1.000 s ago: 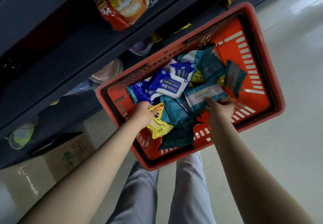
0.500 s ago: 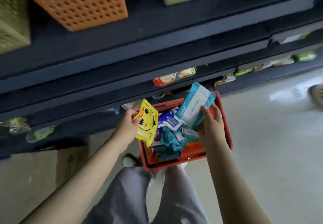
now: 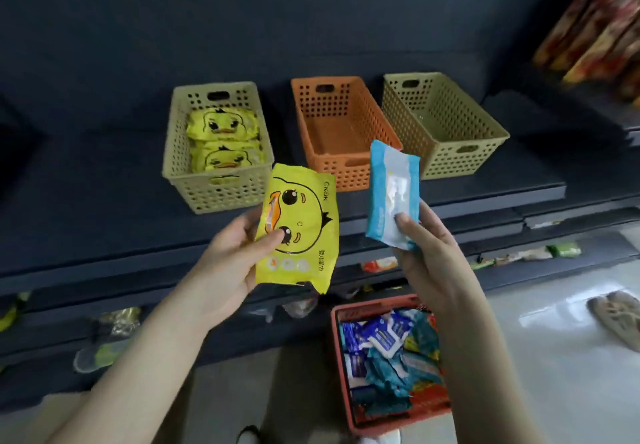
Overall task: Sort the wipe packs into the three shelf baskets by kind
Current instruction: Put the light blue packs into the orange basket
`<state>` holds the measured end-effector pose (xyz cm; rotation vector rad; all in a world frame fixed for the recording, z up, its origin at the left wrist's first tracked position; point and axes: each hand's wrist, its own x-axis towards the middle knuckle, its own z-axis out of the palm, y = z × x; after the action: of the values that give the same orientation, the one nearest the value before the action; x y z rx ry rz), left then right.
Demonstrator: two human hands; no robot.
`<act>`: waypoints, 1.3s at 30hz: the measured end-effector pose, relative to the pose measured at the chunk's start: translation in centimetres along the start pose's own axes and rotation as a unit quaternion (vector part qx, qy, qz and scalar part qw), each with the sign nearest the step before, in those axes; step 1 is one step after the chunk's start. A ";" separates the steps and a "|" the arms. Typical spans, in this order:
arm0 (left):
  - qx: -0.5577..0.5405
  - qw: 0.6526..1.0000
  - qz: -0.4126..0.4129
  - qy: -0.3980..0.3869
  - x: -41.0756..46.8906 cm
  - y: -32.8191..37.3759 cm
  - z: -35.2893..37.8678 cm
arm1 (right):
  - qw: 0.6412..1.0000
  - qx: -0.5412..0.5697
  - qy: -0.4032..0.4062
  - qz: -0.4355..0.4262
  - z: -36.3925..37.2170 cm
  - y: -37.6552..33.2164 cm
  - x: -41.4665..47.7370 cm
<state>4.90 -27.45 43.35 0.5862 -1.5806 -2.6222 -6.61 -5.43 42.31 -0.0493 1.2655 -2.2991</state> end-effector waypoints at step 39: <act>-0.010 0.983 0.015 0.181 25.7 13.2 -6.0 | 0.922 -0.316 0.163 0.156 5.0 -1.5 38.2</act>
<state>-19.24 -44.37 44.40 0.9627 -1.4359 -2.3343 -39.09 -25.91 38.42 0.3022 1.9825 -1.5945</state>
